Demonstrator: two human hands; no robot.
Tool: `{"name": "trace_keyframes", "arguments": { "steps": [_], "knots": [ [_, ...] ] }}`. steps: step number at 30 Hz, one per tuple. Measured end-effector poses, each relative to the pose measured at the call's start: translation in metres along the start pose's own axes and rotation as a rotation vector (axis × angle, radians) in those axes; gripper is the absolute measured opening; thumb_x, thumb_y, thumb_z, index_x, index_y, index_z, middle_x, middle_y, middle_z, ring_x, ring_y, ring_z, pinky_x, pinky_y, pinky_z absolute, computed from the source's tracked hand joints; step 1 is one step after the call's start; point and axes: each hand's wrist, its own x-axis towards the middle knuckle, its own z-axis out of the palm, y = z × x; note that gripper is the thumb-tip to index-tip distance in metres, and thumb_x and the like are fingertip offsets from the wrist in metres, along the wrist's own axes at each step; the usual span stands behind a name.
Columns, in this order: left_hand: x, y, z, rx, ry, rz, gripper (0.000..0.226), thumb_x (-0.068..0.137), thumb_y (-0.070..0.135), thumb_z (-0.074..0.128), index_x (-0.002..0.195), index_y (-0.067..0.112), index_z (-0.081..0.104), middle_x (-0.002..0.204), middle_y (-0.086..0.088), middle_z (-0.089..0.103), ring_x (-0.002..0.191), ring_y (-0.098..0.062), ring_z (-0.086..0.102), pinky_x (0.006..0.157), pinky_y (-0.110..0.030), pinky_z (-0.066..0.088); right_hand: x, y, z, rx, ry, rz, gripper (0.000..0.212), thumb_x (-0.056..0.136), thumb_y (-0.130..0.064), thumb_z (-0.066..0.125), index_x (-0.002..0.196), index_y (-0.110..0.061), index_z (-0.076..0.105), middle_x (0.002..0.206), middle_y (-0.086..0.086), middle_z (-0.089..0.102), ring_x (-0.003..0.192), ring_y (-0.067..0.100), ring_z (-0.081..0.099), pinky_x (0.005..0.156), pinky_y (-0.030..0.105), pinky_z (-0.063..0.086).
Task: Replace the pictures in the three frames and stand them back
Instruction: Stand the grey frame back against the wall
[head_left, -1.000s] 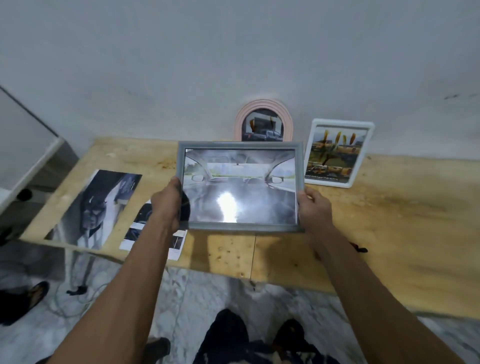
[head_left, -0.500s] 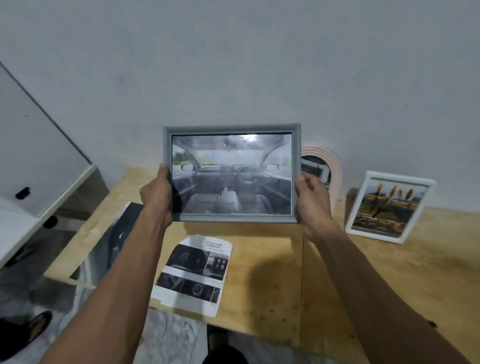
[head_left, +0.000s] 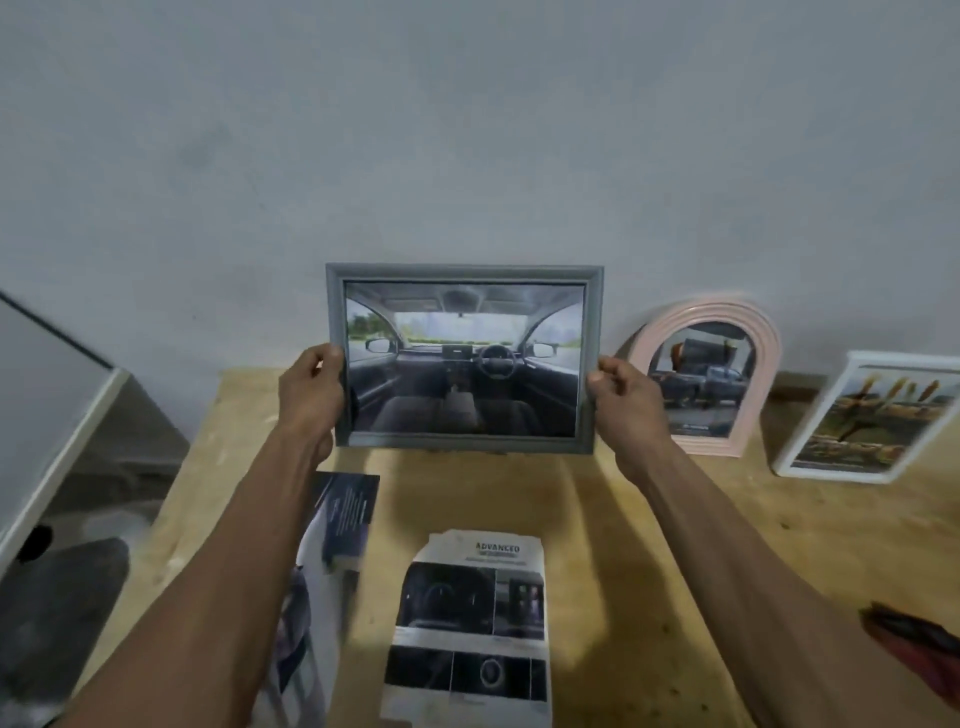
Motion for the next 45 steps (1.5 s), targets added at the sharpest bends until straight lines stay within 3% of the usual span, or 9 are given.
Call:
{"name": "trace_keyframes", "arguments": {
  "steps": [4,8,17,20,27,30,33,37,45],
  "knots": [
    [0.023,-0.021,0.013,0.186,-0.089,0.024,0.026,0.099,0.024,0.056,0.124,0.020,0.063,0.113,-0.012,0.067,0.096,-0.030,0.063,0.090,-0.050,0.057,0.017,0.012,0.013,-0.103,0.048,0.036,0.033,0.102,-0.016,0.048,0.135,-0.012,0.054,0.113,0.001,0.059,0.102,0.016,0.054,0.091,0.027,0.044],
    [0.051,-0.052,0.022,0.280,-0.145,-0.017,0.027,0.088,0.026,0.055,0.110,0.036,0.066,0.103,-0.012,0.072,0.094,-0.039,0.068,0.076,-0.059,0.059,0.037,0.031,0.025,-0.155,0.067,0.095,0.030,0.101,-0.012,0.047,0.131,-0.013,0.055,0.107,0.001,0.061,0.099,0.020,0.057,0.086,0.025,0.042],
    [0.050,-0.069,0.049,0.350,-0.165,0.100,0.028,0.099,0.007,0.046,0.115,0.023,0.062,0.102,-0.008,0.071,0.090,-0.033,0.067,0.072,-0.042,0.058,0.065,0.058,0.042,-0.257,0.137,0.150,0.028,0.098,-0.008,0.046,0.123,-0.012,0.058,0.103,0.004,0.057,0.095,0.020,0.051,0.087,0.026,0.041],
    [0.051,-0.075,0.051,0.361,-0.160,0.094,0.029,0.097,0.011,0.047,0.113,0.028,0.063,0.105,-0.007,0.073,0.095,-0.036,0.068,0.077,-0.051,0.059,0.069,0.062,0.043,-0.293,0.135,0.154,0.032,0.096,-0.009,0.048,0.126,-0.013,0.058,0.110,0.007,0.063,0.094,0.018,0.054,0.092,0.034,0.047],
    [0.051,-0.071,0.053,0.354,-0.161,0.106,0.028,0.099,0.012,0.048,0.117,0.026,0.063,0.111,-0.004,0.072,0.099,-0.032,0.068,0.084,-0.051,0.058,0.071,0.066,0.046,-0.236,0.155,0.189,0.039,0.100,-0.003,0.042,0.138,-0.008,0.051,0.121,0.010,0.059,0.095,0.019,0.053,0.086,0.018,0.044],
    [0.050,-0.073,0.052,0.355,-0.148,0.098,0.028,0.097,0.014,0.050,0.118,0.025,0.064,0.112,-0.005,0.073,0.100,-0.032,0.068,0.085,-0.053,0.057,0.072,0.066,0.044,-0.273,0.135,0.194,0.042,0.100,-0.003,0.042,0.142,-0.009,0.047,0.124,0.012,0.059,0.105,0.026,0.057,0.103,0.029,0.045],
    [0.044,-0.069,0.054,0.383,-0.149,0.102,0.032,0.097,0.014,0.052,0.126,0.023,0.063,0.117,-0.005,0.072,0.106,-0.028,0.067,0.094,-0.046,0.055,0.066,0.063,0.042,-0.266,0.083,0.202,0.047,0.100,-0.002,0.043,0.146,-0.009,0.043,0.128,0.008,0.056,0.115,0.030,0.055,0.100,0.016,0.040],
    [0.023,-0.065,0.057,0.446,-0.089,0.099,0.048,0.100,0.024,0.056,0.145,0.010,0.047,0.131,-0.011,0.064,0.120,-0.030,0.059,0.101,-0.038,0.046,0.047,0.057,0.038,-0.382,0.137,0.165,0.049,0.097,-0.009,0.051,0.145,-0.008,0.043,0.130,0.014,0.059,0.118,0.032,0.055,0.093,0.020,0.037],
    [-0.061,-0.068,0.109,0.365,-0.034,0.224,0.017,0.098,0.026,0.058,0.108,0.012,0.062,0.102,-0.008,0.065,0.096,-0.023,0.060,0.081,-0.031,0.043,0.008,0.066,-0.017,-0.267,0.337,0.063,0.016,0.094,-0.013,0.056,0.109,-0.013,0.061,0.092,-0.001,0.066,0.086,0.019,0.061,0.078,0.024,0.046]
  ]
}}
